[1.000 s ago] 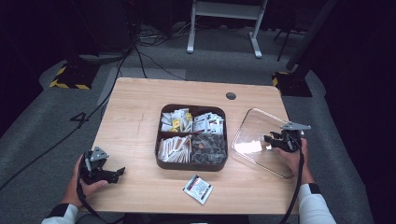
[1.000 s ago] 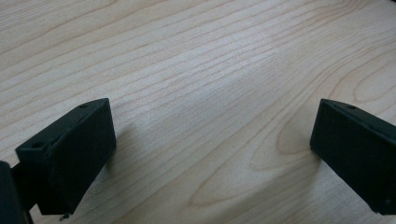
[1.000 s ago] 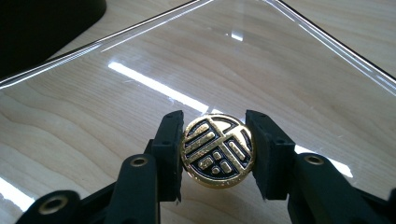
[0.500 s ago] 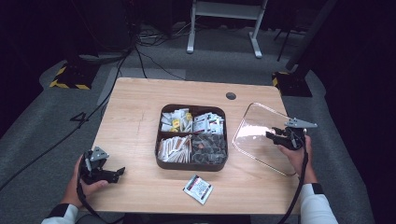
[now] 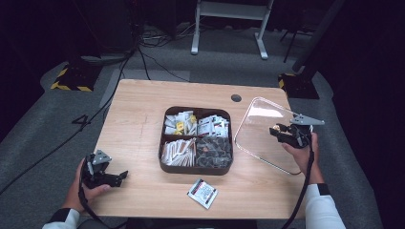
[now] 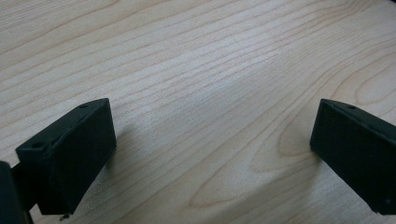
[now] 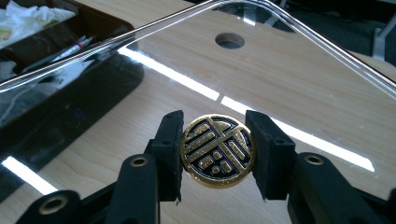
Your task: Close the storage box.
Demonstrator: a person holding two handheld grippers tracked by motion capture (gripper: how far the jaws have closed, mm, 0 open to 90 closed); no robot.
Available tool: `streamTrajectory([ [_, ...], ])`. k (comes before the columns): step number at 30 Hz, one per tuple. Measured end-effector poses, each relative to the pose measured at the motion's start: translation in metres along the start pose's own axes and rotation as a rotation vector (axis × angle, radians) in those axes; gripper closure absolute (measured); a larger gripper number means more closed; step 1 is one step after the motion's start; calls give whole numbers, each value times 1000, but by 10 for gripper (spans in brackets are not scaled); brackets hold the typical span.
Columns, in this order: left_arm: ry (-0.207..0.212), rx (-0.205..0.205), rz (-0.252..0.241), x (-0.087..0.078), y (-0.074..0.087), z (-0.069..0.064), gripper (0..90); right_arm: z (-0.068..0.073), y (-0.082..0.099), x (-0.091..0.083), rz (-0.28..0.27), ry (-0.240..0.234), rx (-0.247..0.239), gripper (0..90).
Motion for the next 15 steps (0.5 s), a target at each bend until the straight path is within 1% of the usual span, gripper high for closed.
streamTrajectory([
  [7, -2, -1, -1, 0, 0, 0, 5, 11, -19, 0, -20, -15, -9, 589],
  [15, -2, -1, -1, 0, 0, 0, 5, 23, -30, 8, -16, -36, -35, 590],
])
Point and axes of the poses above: each handheld gripper's, and its own axes: x roughly forward along the jaws, y roughly out of its underside, z roughly to its left, the point moved 8 cm from there along x, roughly forward along the jaws, and after that the axes turned 3 degrees about -x, right-handed, at the moved point
